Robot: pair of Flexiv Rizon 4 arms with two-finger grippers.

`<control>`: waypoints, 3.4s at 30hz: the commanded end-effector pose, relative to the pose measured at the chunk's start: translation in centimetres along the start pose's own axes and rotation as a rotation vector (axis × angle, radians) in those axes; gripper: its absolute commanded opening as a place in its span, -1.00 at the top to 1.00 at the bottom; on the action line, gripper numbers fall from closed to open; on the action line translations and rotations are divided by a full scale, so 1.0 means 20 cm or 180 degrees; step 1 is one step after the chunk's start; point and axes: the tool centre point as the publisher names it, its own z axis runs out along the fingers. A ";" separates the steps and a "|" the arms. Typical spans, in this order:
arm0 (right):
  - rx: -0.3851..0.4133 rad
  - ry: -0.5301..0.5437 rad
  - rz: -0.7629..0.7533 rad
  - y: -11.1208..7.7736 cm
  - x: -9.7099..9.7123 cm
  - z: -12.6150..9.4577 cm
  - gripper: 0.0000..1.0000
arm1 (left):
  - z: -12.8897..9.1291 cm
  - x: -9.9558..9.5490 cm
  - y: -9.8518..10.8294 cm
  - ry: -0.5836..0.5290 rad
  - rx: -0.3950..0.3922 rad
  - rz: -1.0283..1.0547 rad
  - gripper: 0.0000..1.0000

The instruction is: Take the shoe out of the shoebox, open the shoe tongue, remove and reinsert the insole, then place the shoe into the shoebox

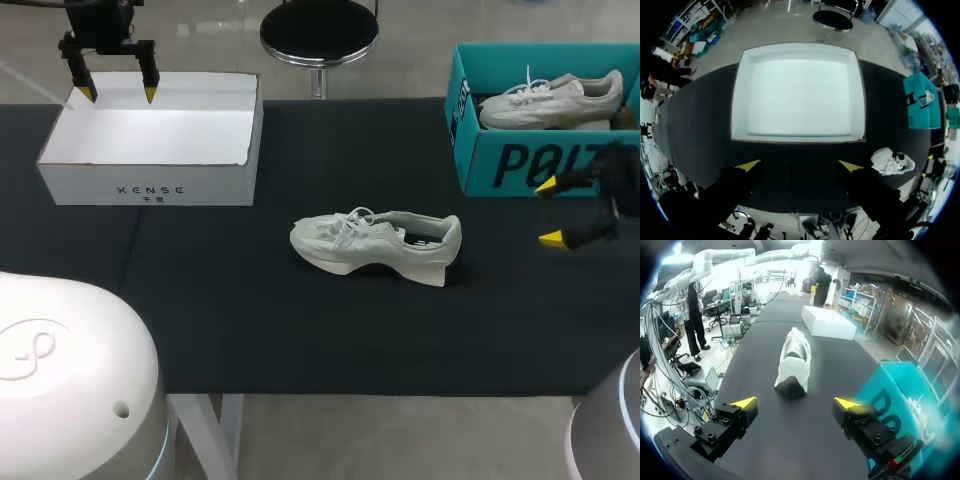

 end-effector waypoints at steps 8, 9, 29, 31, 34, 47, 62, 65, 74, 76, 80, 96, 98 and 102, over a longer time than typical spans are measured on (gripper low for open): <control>-0.0165 -0.0053 0.0047 -0.10 -0.02 0.18 -1.00 | 0.00 0.00 0.00 -0.0001 0.0002 0.0000 -1.00; -0.0163 -0.0052 0.0050 -0.10 -0.02 0.18 -1.00 | 0.00 0.00 0.00 -0.0001 0.0002 0.0000 -1.00; -0.0336 0.0037 0.0152 -0.19 -0.06 0.39 -1.00 | 0.00 0.00 0.00 -0.0001 0.0002 0.0000 -1.00; -0.0380 0.0045 0.0159 -0.18 -0.05 0.43 -1.00 | 0.00 0.00 0.00 -0.0001 0.0002 0.0000 -1.00; -0.0462 0.0039 0.0160 -0.17 -0.04 0.48 -1.00 | 0.00 0.00 0.00 -0.0001 0.0002 0.0000 -1.00; -0.0682 0.0049 0.0200 -0.11 0.05 0.64 -1.00 | 0.00 0.00 0.00 -0.0001 0.0002 0.0000 -1.00; -0.0785 0.0145 0.0176 -0.02 0.08 0.76 -1.00 | 0.00 0.00 0.00 -0.0001 0.0002 0.0000 -1.00; -0.0780 0.0153 0.0177 -0.03 0.08 0.77 -1.00 | 0.00 0.00 0.00 -0.0001 0.0002 0.0000 -1.00; -0.0788 0.0122 0.0192 -0.05 0.08 0.81 -1.00 | 0.00 0.00 0.00 -0.0001 0.0002 0.0000 -1.00; -0.0794 0.0110 0.0184 -0.05 0.07 0.82 -1.00 | 0.00 0.00 0.00 -0.0001 0.0002 0.0000 -1.00; -0.0809 0.0097 0.0174 -0.06 0.05 0.84 -1.00 | 0.00 0.00 0.00 -0.0001 0.0002 0.0000 -1.00; -0.0838 0.0049 0.0169 -0.08 0.02 0.85 -1.00 | 0.00 0.00 0.00 -0.0001 0.0002 0.0000 -1.00; -0.0846 0.0048 0.0170 -0.09 0.01 0.86 -1.00 | 0.00 0.00 0.00 -0.0001 0.0002 0.0000 -1.00; -0.0850 0.0059 0.0163 -0.09 -0.01 0.87 -1.00 | 0.00 0.00 0.00 -0.0001 0.0002 0.0000 -1.00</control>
